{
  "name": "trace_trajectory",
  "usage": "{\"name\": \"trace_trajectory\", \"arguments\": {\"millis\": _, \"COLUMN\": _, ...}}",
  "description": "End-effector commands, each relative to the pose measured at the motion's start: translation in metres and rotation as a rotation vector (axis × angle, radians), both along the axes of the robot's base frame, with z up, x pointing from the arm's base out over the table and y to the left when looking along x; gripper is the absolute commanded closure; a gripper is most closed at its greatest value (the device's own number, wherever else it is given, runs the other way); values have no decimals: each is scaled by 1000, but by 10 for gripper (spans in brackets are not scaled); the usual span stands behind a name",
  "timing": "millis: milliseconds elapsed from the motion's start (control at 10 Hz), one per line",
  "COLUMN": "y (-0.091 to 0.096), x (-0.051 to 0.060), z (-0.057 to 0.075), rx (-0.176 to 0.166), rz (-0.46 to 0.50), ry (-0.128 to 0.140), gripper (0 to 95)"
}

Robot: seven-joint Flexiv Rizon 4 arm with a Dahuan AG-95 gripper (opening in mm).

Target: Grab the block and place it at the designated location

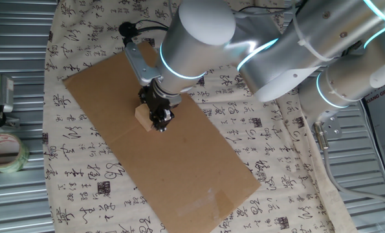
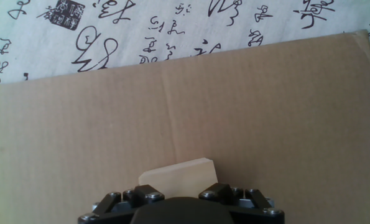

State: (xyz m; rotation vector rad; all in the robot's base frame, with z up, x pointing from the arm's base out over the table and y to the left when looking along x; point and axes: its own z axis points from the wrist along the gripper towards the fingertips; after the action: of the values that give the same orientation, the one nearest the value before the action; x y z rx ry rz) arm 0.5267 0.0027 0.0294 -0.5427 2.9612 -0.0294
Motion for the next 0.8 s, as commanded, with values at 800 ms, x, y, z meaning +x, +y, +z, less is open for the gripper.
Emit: {"name": "trace_trajectory", "arguments": {"millis": 800, "y": 1, "x": 1, "z": -1, "rx": 3, "rz": 2, "ry": 1, "gripper": 950}}
